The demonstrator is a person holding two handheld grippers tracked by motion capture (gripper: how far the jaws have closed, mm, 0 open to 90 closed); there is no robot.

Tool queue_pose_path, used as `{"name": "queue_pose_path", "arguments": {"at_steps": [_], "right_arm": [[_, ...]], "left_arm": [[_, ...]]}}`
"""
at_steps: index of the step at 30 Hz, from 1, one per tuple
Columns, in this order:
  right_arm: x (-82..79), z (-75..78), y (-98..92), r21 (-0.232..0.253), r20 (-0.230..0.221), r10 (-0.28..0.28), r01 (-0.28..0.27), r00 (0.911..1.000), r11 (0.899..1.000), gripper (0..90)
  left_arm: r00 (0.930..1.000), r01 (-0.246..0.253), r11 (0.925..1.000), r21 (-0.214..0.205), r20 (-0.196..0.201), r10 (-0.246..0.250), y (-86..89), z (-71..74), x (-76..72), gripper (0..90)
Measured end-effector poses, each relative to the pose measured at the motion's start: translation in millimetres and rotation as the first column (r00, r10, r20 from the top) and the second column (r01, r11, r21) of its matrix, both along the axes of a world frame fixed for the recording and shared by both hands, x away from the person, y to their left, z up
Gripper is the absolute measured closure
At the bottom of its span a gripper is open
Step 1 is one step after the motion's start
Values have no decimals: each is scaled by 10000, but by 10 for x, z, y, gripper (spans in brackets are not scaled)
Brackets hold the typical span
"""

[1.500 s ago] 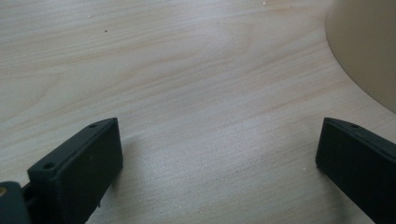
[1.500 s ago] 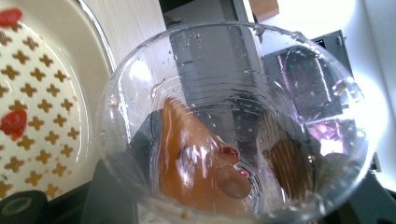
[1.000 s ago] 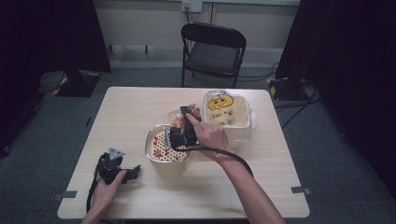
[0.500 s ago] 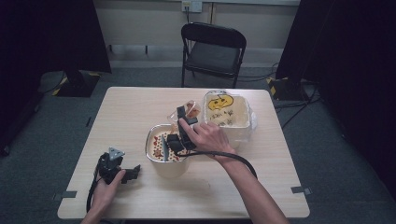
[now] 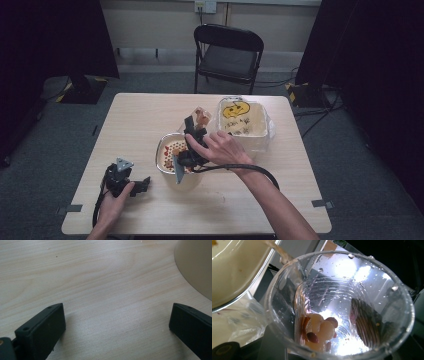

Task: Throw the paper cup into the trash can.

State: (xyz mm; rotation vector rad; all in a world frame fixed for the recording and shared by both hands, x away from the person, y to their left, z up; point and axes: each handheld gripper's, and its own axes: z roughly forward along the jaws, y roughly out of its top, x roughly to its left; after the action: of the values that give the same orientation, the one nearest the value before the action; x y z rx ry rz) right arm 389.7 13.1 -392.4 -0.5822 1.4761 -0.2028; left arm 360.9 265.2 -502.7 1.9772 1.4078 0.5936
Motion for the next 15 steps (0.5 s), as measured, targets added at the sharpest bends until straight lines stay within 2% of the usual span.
{"name": "queue_pose_path", "arguments": {"at_steps": [5,8,9,15], "right_arm": [[-24,-7,2,-684,446,184,-153,9988,9975,470],[-31,-10,3,-821,593,250,-201,9979,9964,473],[-29,5,7,-1097,680,405,-329,9969,9934,474],[-36,24,1,-1259,733,442,-347,9963,9914,478]], "left_arm": [[10000,-13,10000,-28,-8,13,-2,-1,0,0],[10000,-7,10000,-15,-4,7,-1,-1,0,0],[10000,-14,10000,-27,-7,14,-2,-1,0,0],[10000,-14,10000,-30,-6,14,-2,-1,0,0]]}}
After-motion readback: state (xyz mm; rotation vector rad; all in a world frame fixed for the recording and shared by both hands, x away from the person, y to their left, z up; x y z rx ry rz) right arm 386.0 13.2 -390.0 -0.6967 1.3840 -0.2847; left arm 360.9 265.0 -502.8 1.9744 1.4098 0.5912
